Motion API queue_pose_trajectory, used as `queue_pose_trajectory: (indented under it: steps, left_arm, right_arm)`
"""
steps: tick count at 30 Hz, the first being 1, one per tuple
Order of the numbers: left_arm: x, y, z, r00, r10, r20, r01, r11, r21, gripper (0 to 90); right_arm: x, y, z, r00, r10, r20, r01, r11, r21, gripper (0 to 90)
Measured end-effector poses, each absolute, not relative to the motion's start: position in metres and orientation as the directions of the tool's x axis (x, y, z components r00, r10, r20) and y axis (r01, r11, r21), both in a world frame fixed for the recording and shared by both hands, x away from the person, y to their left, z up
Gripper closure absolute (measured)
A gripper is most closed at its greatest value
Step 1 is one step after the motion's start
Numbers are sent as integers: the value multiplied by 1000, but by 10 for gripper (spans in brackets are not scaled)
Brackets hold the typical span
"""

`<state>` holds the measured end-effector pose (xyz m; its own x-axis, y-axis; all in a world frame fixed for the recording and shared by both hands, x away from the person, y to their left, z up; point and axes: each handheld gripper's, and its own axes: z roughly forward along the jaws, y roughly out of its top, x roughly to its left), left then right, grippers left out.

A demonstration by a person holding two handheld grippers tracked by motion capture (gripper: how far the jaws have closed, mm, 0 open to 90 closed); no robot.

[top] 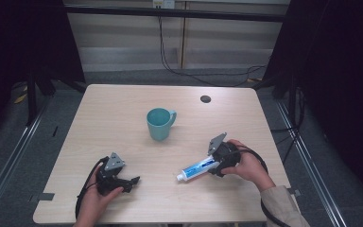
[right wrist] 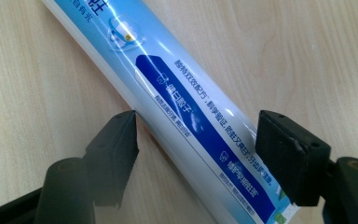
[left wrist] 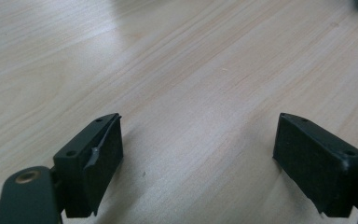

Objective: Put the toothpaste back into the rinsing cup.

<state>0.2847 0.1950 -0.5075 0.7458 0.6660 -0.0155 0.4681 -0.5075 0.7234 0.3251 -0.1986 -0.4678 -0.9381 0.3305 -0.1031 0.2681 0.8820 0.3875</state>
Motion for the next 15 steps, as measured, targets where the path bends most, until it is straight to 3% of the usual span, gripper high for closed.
queue_pose_trajectory:
  steps: [15]
  left_arm:
    - [284,195,-508,743,669,-21,472,-503,724,155]
  right_arm:
    - [327,-195,-466,-950,277,-141,222,922,316,394]
